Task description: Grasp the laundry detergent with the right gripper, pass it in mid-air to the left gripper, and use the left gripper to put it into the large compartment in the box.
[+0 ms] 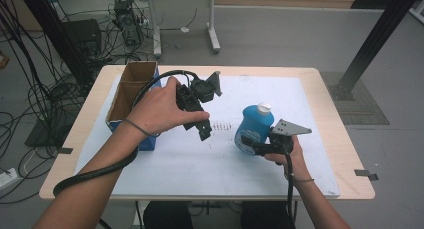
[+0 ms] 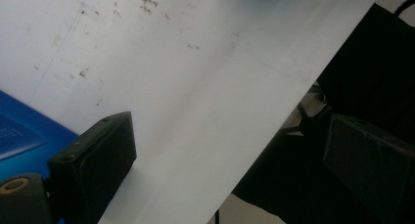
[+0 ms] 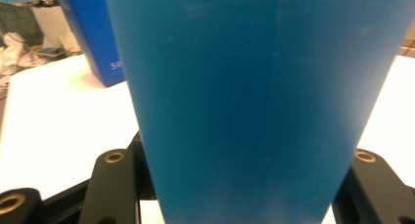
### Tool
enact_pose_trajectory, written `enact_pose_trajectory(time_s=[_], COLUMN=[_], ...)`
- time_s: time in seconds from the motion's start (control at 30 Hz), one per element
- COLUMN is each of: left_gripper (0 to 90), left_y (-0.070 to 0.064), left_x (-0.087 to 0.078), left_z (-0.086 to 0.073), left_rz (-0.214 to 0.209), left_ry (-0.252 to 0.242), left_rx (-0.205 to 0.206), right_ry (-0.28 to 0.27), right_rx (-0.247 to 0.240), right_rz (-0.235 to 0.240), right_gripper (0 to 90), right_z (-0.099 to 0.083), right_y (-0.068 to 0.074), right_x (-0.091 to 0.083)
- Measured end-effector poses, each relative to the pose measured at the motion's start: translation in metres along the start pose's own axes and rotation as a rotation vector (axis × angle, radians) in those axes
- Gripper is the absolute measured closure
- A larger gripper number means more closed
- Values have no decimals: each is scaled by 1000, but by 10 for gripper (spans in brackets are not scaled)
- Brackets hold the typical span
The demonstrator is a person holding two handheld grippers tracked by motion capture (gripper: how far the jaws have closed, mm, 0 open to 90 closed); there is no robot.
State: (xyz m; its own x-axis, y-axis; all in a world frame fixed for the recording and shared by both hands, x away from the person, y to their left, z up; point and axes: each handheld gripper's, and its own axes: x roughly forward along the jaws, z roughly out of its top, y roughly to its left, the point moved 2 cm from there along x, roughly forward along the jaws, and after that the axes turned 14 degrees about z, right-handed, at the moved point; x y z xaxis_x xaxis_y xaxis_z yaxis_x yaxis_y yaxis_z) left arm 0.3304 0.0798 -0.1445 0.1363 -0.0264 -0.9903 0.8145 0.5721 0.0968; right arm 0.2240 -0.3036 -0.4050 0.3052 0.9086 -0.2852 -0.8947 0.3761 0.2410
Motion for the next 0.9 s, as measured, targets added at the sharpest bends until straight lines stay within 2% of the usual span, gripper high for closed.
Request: enact_pose_trajectory(time_s=[0.07,0.17,0.5,0.7,0.77,0.9], left_gripper=[56,57,58,58,57,57], left_y=[-1,-4,-8,-11,-11,-14], left_x=[-1,-5,-8,-13,-17,-21], left_z=[0,-1,2,1,0,-2], left_rz=[0,0,-16,-24,-38,-34], left_ry=[-4,-15,-24,-51,-72,-91], left_rx=[2,32,92,133,156,192], right_ry=[1,11,37,53,57,74], right_rx=[1,-3,-13,-28,-31,-45], right_rz=[9,44,113,154,168,200], right_gripper=[426,426,427,426,426,426], right_z=[1,4,9,12,12,15], right_y=[1,1,1,1,0,-1], right_x=[1,1,3,5,6,8])
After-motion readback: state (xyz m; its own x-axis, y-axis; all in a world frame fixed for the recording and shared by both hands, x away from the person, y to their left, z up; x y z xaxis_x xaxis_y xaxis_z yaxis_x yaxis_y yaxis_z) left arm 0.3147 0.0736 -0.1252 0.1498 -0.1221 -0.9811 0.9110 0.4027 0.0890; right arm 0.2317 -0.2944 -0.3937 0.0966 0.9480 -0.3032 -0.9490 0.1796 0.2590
